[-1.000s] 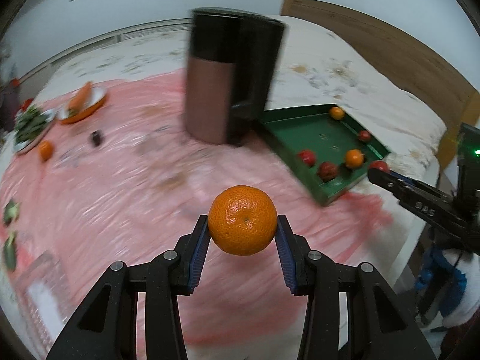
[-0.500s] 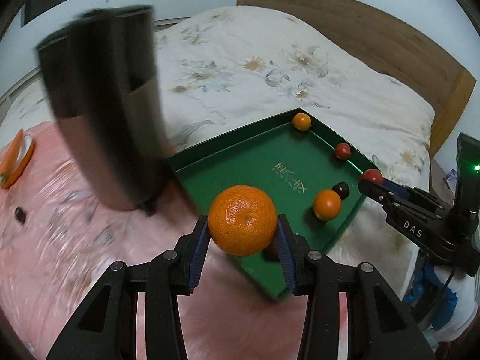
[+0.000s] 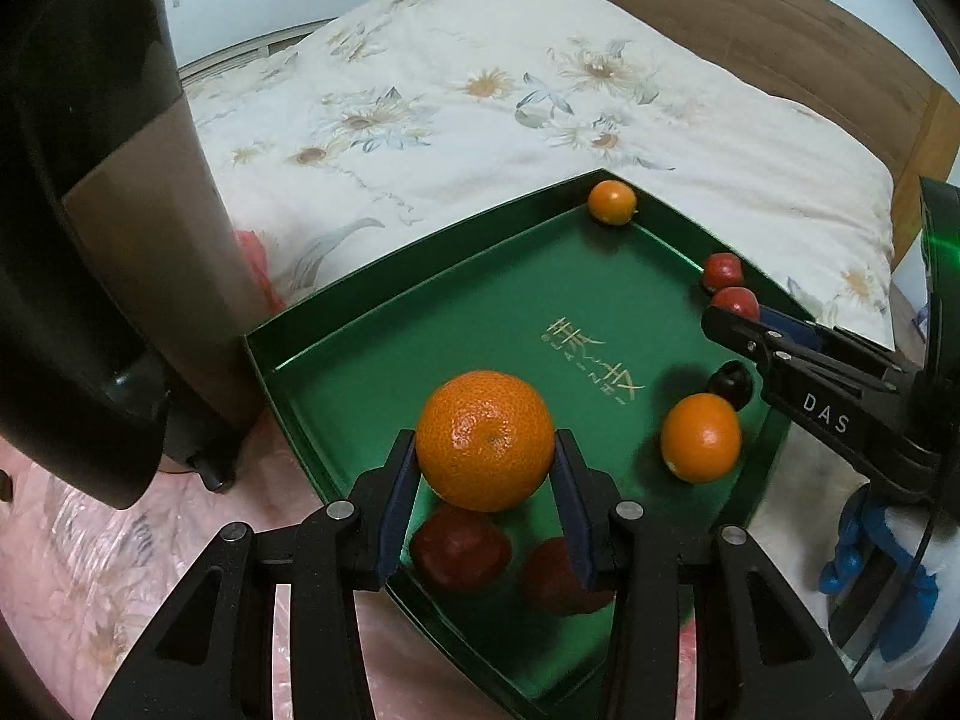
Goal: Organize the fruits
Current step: 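Lower the apple and orange into the tray and open both grippers, then withdraw both open grippers from the tray toward the remaining fruit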
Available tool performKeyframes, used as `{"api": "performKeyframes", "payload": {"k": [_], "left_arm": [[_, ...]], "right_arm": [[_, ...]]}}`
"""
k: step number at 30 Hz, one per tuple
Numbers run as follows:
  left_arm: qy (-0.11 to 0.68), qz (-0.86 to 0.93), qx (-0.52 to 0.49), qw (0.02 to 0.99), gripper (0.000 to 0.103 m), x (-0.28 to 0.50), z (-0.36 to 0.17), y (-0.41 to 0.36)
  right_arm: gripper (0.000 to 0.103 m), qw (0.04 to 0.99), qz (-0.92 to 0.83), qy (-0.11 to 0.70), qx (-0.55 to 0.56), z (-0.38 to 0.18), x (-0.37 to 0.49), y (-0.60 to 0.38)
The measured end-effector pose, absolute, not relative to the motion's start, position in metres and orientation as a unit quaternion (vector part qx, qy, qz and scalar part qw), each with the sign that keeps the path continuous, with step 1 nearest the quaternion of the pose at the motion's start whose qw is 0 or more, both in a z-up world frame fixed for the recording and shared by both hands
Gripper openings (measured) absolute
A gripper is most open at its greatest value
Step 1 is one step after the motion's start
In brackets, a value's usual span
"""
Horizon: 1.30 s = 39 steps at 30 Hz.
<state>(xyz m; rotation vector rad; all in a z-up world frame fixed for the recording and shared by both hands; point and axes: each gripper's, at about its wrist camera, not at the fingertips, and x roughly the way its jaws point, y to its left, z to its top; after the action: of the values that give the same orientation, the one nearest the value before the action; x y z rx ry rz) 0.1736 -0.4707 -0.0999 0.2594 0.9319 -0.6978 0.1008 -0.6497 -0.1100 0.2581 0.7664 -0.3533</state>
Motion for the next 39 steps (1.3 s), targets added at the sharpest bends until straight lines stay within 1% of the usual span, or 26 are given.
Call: {"api": "performKeyframes", "payload": {"k": [8, 11, 12, 13, 14, 16, 18, 24, 33, 36, 39], "left_arm": [[0.442, -0.327, 0.121, 0.826, 0.039, 0.179, -0.11, -0.474], [0.447, -0.327, 0.123, 0.824, 0.039, 0.179, -0.112, -0.474], [0.446, -0.327, 0.123, 0.824, 0.039, 0.178, -0.111, -0.474], [0.445, -0.325, 0.125, 0.825, 0.039, 0.178, -0.111, -0.474], [0.442, -0.324, 0.127, 0.827, 0.039, 0.177, -0.109, -0.474], [0.44, -0.322, 0.13, 0.828, 0.04, 0.176, -0.106, -0.473], [0.43, -0.322, 0.13, 0.834, 0.046, 0.173, -0.098, -0.469], [0.404, -0.326, 0.12, 0.846, 0.05, 0.156, -0.062, -0.446], [0.383, -0.307, 0.088, 0.867, 0.056, 0.117, -0.014, -0.366], [0.379, -0.291, 0.087, 0.874, 0.057, 0.105, -0.006, -0.34], [0.379, -0.274, 0.083, 0.88, 0.057, 0.092, 0.002, -0.312]], "right_arm": [[0.027, 0.895, -0.179, 0.394, 0.106, -0.125, 0.109, -0.645], [0.029, 0.892, -0.185, 0.398, 0.107, -0.126, 0.108, -0.646], [0.054, 0.892, -0.185, 0.399, 0.106, -0.126, 0.108, -0.647], [0.078, 0.892, -0.187, 0.398, 0.104, -0.124, 0.108, -0.646], [0.08, 0.893, -0.19, 0.396, 0.099, -0.122, 0.107, -0.645], [0.08, 0.894, -0.194, 0.394, 0.095, -0.118, 0.104, -0.644], [0.08, 0.894, -0.198, 0.39, 0.093, -0.112, 0.102, -0.643], [0.081, 0.901, -0.199, 0.372, 0.099, -0.084, 0.081, -0.631], [0.081, 0.915, -0.169, 0.353, 0.098, -0.041, 0.04, -0.576], [0.085, 0.921, -0.151, 0.347, 0.09, -0.028, 0.028, -0.55], [0.085, 0.926, -0.132, 0.342, 0.085, -0.019, 0.017, -0.523]]}}
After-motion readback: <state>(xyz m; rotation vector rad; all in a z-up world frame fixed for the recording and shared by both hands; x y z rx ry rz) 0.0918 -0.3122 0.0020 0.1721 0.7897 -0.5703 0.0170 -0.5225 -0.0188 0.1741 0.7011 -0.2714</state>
